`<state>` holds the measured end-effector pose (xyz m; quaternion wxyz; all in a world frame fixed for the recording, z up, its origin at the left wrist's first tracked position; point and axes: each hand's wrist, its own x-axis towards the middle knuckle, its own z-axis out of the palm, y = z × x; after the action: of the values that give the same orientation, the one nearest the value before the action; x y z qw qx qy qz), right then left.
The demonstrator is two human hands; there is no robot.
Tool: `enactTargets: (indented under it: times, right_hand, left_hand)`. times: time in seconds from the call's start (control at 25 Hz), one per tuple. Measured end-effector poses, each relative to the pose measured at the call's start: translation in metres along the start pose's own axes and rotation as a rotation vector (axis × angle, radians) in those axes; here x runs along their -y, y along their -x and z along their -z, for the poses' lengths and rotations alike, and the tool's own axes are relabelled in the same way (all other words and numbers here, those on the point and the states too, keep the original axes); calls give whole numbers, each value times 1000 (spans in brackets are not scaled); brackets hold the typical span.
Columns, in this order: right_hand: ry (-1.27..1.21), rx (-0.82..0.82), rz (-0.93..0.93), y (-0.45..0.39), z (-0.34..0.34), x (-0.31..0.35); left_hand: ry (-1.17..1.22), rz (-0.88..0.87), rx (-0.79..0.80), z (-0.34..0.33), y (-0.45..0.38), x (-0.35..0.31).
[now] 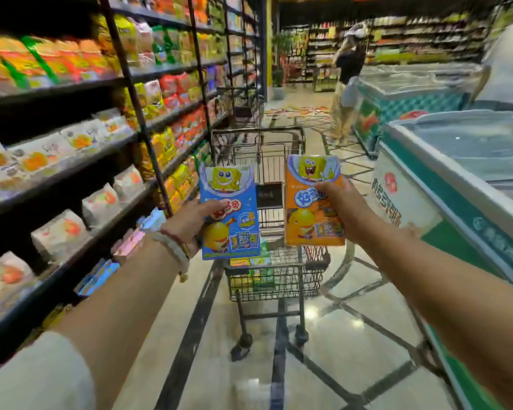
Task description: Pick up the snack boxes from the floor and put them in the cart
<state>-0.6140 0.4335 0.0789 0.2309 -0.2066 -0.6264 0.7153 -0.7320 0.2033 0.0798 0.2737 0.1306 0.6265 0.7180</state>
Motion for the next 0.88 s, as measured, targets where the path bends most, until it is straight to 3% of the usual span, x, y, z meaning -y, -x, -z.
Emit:
enactTargets:
  times: [0.4, 0.68, 0.88]
  right_hand:
    - [155, 78, -179, -222, -55, -112]
    - [205, 47, -398, -329, -44, -210]
    - [183, 31, -496, -422, -29, -294]
  left_hand:
    - [3, 234, -105, 57, -237, 64]
    - [-164, 394, -134, 52, -368, 135]
    - [-247, 442, -249, 37, -456, 207]
